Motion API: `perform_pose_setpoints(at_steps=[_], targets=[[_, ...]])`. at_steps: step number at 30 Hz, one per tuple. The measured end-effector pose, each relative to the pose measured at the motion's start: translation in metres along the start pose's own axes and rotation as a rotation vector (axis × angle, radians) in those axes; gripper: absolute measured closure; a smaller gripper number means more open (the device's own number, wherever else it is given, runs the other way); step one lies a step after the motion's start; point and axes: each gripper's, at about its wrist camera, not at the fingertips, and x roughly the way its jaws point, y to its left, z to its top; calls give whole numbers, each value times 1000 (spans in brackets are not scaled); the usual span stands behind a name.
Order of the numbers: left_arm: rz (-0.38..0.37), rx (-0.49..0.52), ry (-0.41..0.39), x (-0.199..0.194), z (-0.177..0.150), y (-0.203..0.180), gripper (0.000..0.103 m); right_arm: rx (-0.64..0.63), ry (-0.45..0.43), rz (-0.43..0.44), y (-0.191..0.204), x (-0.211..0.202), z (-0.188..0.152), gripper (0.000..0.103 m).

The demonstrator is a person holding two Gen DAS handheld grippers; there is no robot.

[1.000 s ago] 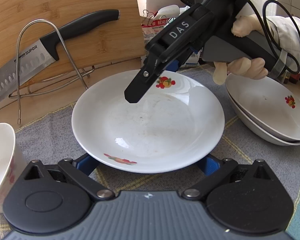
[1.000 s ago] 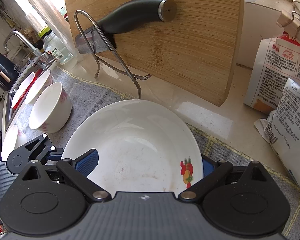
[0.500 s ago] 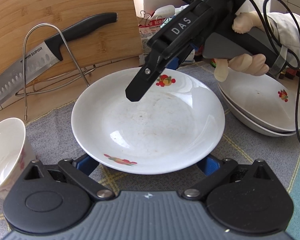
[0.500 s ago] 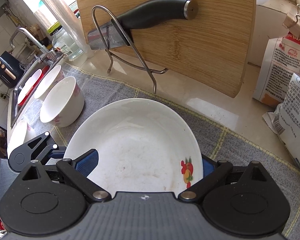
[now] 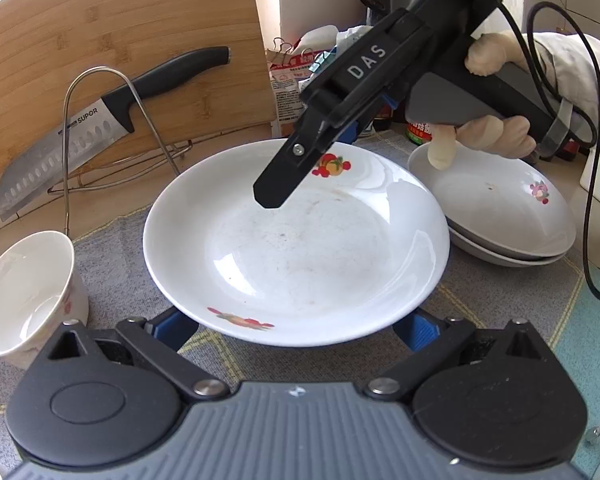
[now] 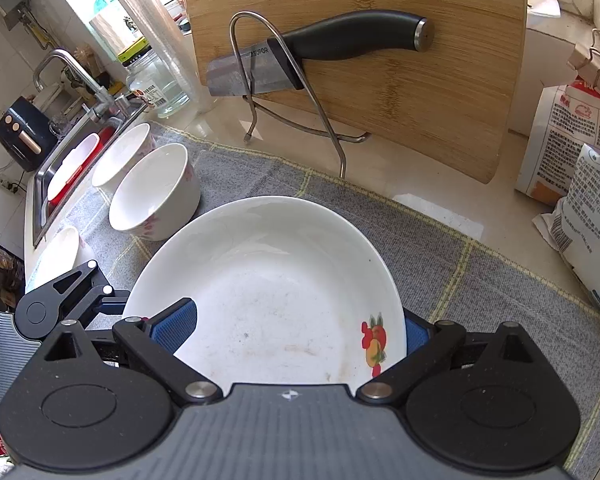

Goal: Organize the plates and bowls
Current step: 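Lift the flower-print plate with the right tool and carry it toward the stack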

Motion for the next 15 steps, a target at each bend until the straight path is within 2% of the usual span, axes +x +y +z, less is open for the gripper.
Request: perform_pose_setpoints(at_steps=[15], targets=[[-8,23,6,-34,-6,-20,2,4,-35,-5,31,-24,-26,1]])
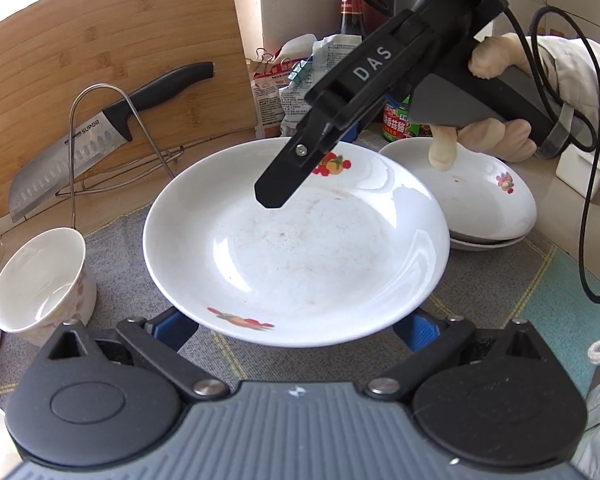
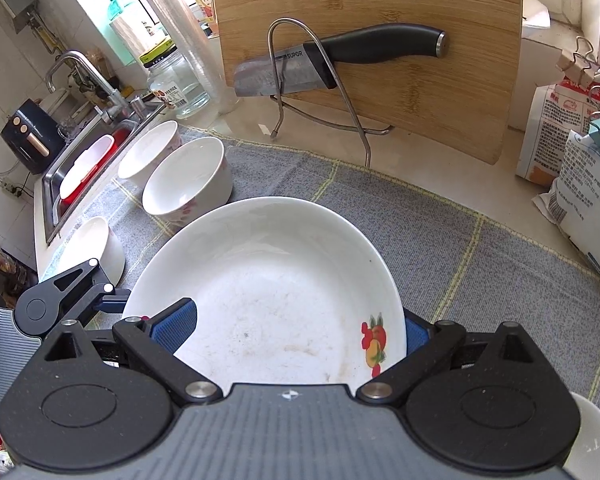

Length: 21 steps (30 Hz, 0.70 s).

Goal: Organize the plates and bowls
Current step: 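Lift the flower-print plate with the right tool and carry it toward the stack, then lower the flower-print plate with the right tool onto the plate stack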

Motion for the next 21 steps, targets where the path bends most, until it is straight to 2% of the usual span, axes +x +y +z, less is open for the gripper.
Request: perform_pose_setpoints(at_steps=[21], targets=[[-87,79,34,-28,-3,-30,2,96,-50,-36,16,-36,-52,1]])
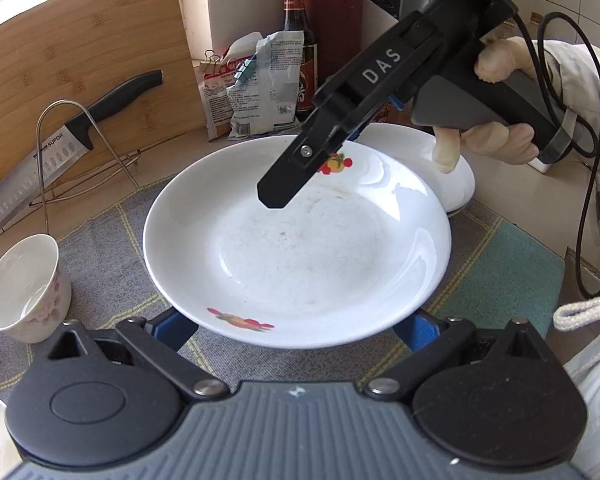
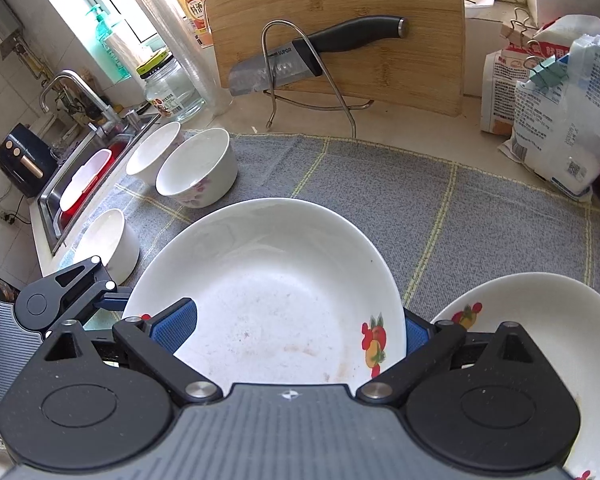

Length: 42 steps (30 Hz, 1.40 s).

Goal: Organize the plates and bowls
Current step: 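Lower the flower-print plate with the right tool onto the plate stack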

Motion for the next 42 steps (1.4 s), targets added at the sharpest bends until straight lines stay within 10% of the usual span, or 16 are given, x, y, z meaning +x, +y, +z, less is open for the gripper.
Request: perform_pose_setpoints(at_steps=[42], targets=[[-254,261,-15,55,51,-31,2,268,-142,-215,-70,-78,-73,1]])
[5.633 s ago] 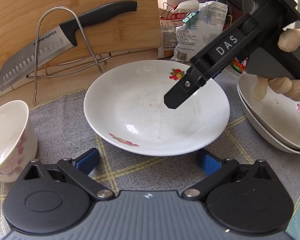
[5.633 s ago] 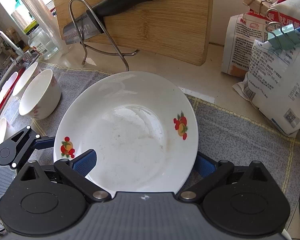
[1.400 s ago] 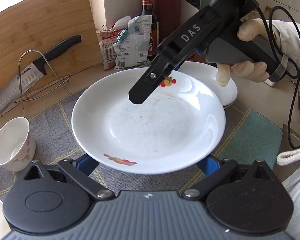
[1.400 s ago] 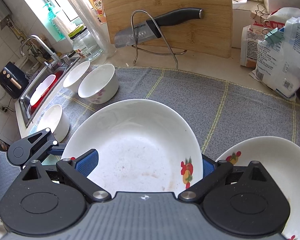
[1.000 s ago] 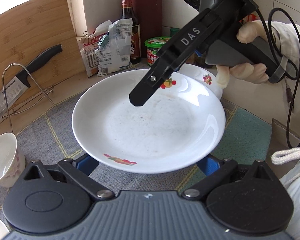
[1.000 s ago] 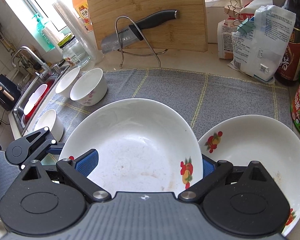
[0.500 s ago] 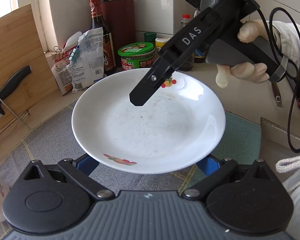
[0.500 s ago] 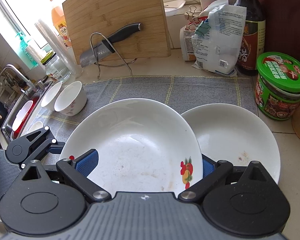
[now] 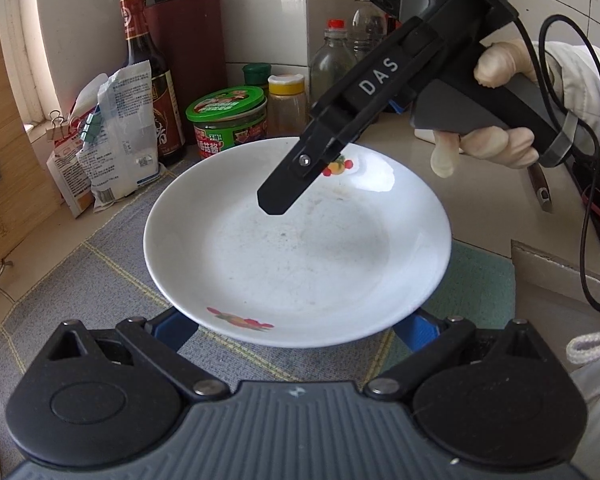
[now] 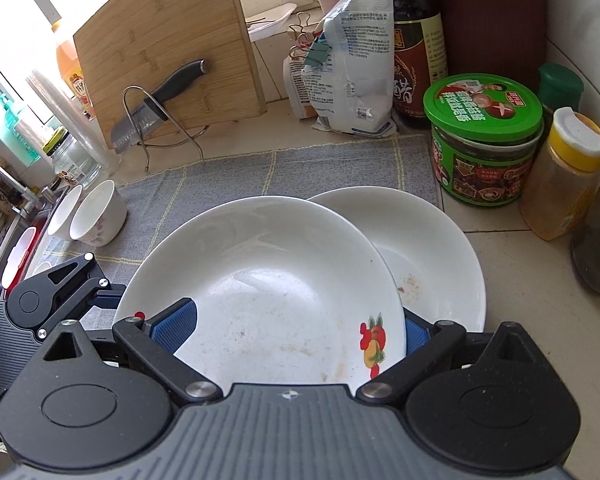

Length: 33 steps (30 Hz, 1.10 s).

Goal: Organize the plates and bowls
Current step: 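Lower the flower-print plate with the right tool onto the plate stack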

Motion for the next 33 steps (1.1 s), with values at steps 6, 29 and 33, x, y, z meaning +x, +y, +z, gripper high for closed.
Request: perform_pose_setpoints(at_steps=[6,29,33], targets=[[-12,-2,11,9,4,3,2,19,7,-9,-12,4,-1,1],[-25,-14,32,26,8,14,2,34,35,-35,-24,19,2,1],[-26,-10,33,28,8,14,2,34,44,-48,-25,21,2,1]])
